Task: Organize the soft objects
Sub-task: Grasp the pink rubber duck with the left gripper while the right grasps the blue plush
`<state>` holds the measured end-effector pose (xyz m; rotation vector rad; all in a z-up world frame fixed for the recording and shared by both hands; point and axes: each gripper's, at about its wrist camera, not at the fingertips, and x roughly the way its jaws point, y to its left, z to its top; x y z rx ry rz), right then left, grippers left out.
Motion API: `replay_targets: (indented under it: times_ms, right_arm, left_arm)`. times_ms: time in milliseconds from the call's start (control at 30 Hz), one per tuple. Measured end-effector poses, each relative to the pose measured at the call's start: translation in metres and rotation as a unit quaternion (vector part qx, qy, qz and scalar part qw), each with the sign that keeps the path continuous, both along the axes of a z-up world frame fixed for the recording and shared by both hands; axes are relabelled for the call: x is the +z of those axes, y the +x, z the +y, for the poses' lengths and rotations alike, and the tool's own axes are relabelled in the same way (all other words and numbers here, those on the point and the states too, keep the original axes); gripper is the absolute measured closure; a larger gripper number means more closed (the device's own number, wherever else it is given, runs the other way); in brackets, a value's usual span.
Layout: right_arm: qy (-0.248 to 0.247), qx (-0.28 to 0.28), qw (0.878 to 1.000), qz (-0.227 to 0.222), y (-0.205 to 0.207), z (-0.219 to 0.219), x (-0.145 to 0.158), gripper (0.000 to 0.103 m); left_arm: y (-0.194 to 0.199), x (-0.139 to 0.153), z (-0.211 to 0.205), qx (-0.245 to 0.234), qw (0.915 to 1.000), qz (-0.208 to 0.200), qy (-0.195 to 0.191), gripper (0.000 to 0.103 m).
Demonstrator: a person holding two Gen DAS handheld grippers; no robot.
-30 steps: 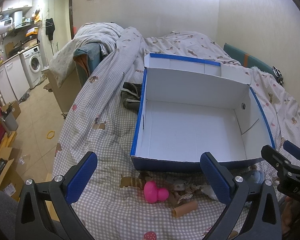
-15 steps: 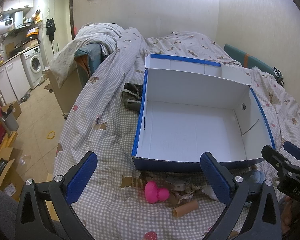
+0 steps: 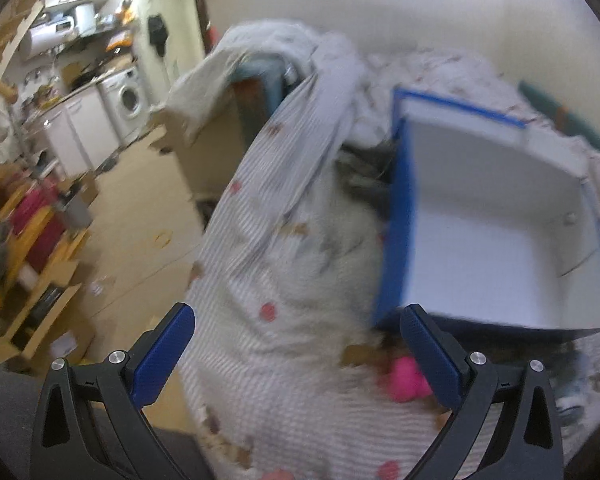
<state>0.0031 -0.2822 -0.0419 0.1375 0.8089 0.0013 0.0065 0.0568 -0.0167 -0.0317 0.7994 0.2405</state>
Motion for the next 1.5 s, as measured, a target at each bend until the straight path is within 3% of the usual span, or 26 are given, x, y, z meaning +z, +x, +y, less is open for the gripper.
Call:
replay_targets:
  times_ms: [133,233,333,400,533,633,700,800,967,1033,1067,1133,1233,1500]
  right_arm:
    - [0.01,-0.025,0.999,0.033,0.004,-0.013,-0.01,0.0]
    - [0.022,-0.025,0.998,0.051,0.01,-0.014,-0.015,0.0]
    - [0.02,-0.021,0.998,0.063,0.013,-0.013,-0.02,0.0]
    - [0.031,-0.016,0.996,0.083,0.014,-0.011,-0.024,0.0]
    - [0.095,0.005,0.983,0.16,0.017,-0.017,-0.045,0.0]
    - [0.107,0.0,0.97,0.219,0.018,-0.021,-0.064,0.0]
    - [0.117,0.001,0.964,0.24,0.018,-0.022,-0.072,0.0]
    - [0.107,0.014,0.956,0.274,0.016,-0.012,-0.085,0.0]
    - [0.072,0.001,0.957,0.279,0.025,0.001,-0.099,0.0]
    - [0.076,-0.014,0.954,0.291,0.028,0.001,-0.107,0.025]
    - [0.08,-0.017,0.952,0.295,0.029,0.002,-0.11,0.029]
    - [0.087,-0.018,0.955,0.283,0.027,0.003,-0.105,0.047]
    - [0.095,-0.012,0.961,0.26,0.021,0.002,-0.088,0.06]
    - [0.127,-0.02,0.974,0.189,-0.002,-0.018,-0.037,0.066]
  left_arm:
    - [0.012,-0.024,0.013,0.013,0.9974,0.071,0.001,0.0]
    - [0.02,-0.049,0.004,-0.018,0.9904,0.136,-0.018,0.0]
    - [0.029,-0.063,-0.01,-0.056,0.982,0.174,-0.048,0.005]
    - [0.035,-0.069,-0.02,-0.07,0.9774,0.186,-0.072,0.022]
    - [0.045,-0.085,-0.041,-0.092,0.967,0.22,-0.089,0.028]
    - [0.049,-0.098,-0.048,-0.097,0.9615,0.236,-0.102,0.045]
    - [0.051,-0.108,-0.048,-0.095,0.9566,0.248,-0.12,0.049]
    - [0.052,-0.112,-0.049,-0.095,0.9515,0.253,-0.148,0.057]
    - [0.053,-0.12,-0.059,-0.114,0.9473,0.255,-0.156,0.064]
    - [0.059,-0.128,-0.06,-0.11,0.9447,0.259,-0.169,0.064]
    - [0.059,-0.128,-0.06,-0.109,0.945,0.256,-0.172,0.065]
    - [0.058,-0.127,-0.062,-0.114,0.9465,0.251,-0.168,0.066]
    - [0.052,-0.112,-0.062,-0.124,0.9484,0.244,-0.16,0.067]
    - [0.019,-0.066,-0.034,-0.104,0.9559,0.202,-0.186,0.067]
